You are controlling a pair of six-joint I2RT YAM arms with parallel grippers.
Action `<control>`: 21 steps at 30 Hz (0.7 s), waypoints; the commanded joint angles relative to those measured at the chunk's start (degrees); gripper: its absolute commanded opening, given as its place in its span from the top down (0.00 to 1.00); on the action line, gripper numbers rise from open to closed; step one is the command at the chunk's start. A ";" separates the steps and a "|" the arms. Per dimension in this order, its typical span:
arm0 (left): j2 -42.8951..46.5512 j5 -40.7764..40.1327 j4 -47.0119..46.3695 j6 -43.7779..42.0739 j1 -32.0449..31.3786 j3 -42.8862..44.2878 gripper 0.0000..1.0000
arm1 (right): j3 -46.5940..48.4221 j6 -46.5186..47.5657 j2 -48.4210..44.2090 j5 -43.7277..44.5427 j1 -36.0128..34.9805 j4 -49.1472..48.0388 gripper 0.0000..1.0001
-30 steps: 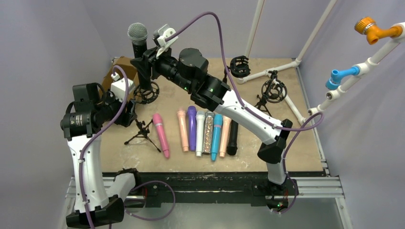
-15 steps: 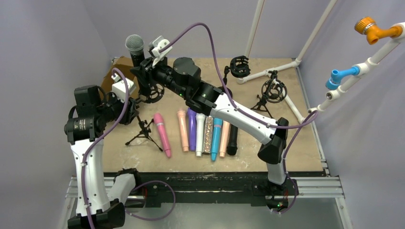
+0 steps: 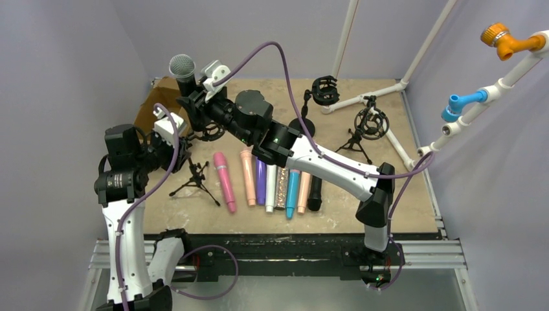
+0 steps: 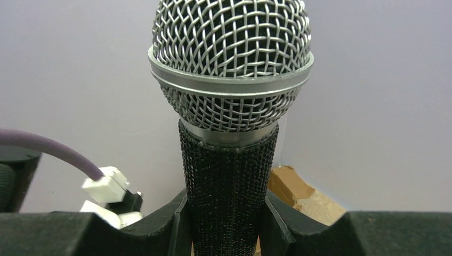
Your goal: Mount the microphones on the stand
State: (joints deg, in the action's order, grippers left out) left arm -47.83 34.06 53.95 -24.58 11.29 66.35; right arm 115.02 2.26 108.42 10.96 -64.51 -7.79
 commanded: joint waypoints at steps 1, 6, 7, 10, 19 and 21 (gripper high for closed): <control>-1.18 -2.41 1.51 1.14 0.48 -3.58 0.63 | -0.94 1.76 -3.24 2.16 -0.09 -1.32 1.00; -0.40 -5.29 0.08 2.68 0.44 -4.11 0.63 | -0.56 2.46 -4.55 2.09 -0.08 -2.05 1.00; -0.09 -5.65 0.21 2.63 0.43 -4.20 0.62 | -0.55 2.60 -4.74 2.46 -0.09 -2.13 1.00; 1.75 -7.55 -0.48 2.68 0.51 -6.12 0.59 | -2.44 2.43 -5.81 3.52 0.04 -4.36 1.00; 2.36 -6.83 -5.98 6.19 1.09 -10.65 0.70 | -3.57 1.29 -4.79 3.30 0.17 -4.04 1.00; 2.33 -6.60 -7.83 7.06 1.08 -12.04 0.73 | -4.00 1.18 -4.80 3.51 0.17 -4.12 1.00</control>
State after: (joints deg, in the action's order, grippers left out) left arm -45.21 27.03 52.21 -21.02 11.68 56.49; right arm 111.07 3.62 105.36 13.04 -64.45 -9.23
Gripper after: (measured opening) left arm 0.294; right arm 0.435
